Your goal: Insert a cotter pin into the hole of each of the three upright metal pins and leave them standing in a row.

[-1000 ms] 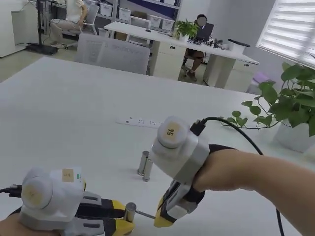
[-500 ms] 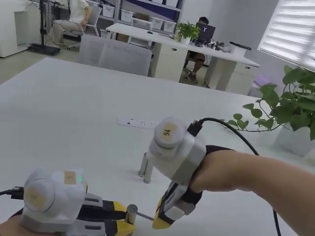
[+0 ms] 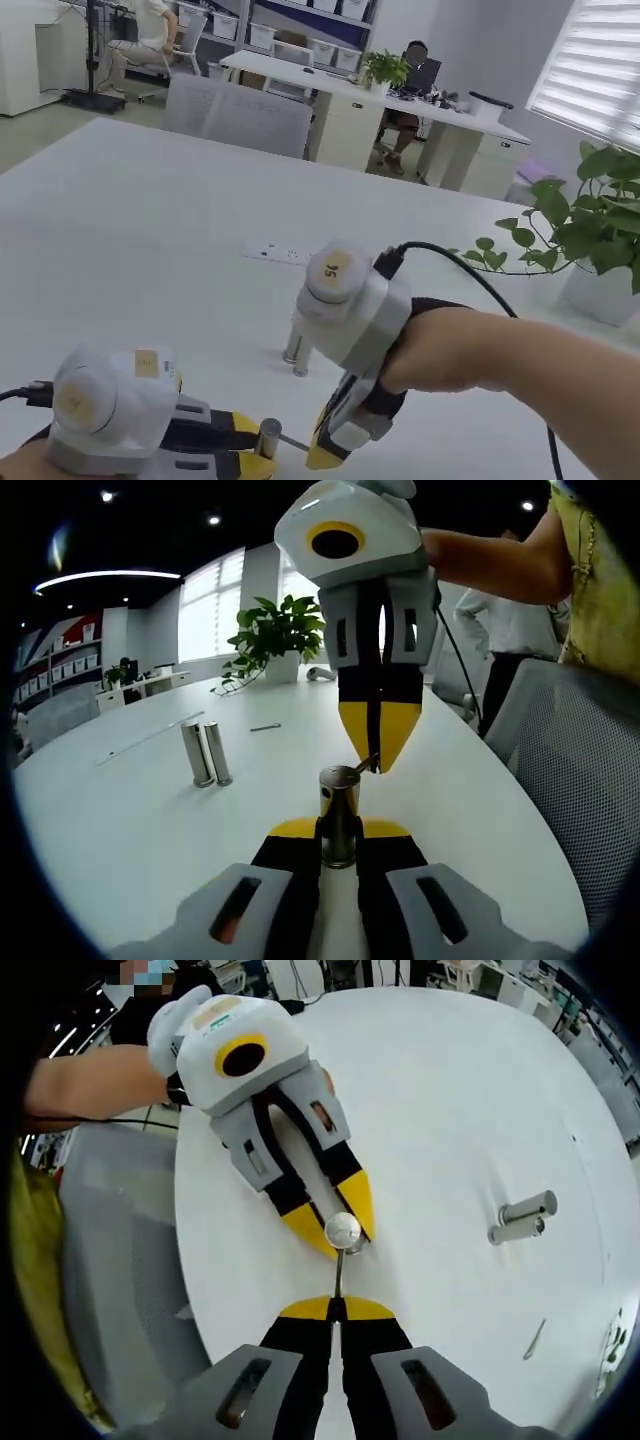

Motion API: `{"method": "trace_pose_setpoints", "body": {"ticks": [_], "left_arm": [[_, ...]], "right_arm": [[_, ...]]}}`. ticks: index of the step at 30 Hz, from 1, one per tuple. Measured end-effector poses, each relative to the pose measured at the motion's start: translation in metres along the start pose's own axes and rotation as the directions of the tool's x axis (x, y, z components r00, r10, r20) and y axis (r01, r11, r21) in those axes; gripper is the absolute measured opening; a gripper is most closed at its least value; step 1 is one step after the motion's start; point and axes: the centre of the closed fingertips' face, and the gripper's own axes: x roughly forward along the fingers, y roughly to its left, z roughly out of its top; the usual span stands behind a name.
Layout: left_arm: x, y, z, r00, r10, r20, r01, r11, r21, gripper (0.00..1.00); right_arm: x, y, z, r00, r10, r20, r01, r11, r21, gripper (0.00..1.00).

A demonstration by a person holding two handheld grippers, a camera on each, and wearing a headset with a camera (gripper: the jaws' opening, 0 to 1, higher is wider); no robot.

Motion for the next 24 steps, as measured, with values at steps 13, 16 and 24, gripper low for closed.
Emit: {"method": "trace_pose_setpoints", "body": {"ticks": [13,16,24], "left_arm": [[0.000,0.000,0.000,1.0000,0.003,0.007,-0.003,1.000,-0.003,0.11],[-0.001,0.001,0.000,1.0000,0.003,0.009,-0.003,1.000,-0.005,0.11],[-0.001,0.000,-0.001,0.9999,0.003,0.011,-0.003,1.000,-0.004,0.11]], "right_arm": [[0.000,0.000,0.004,0.9999,-0.005,-0.016,0.005,1.000,-0.005,0.03],[0.000,0.000,0.005,0.9998,-0.005,-0.017,0.005,1.000,-0.003,0.03],[0.001,0.001,0.014,0.9999,-0.008,-0.013,0.008,1.000,-0.013,0.03]]}}
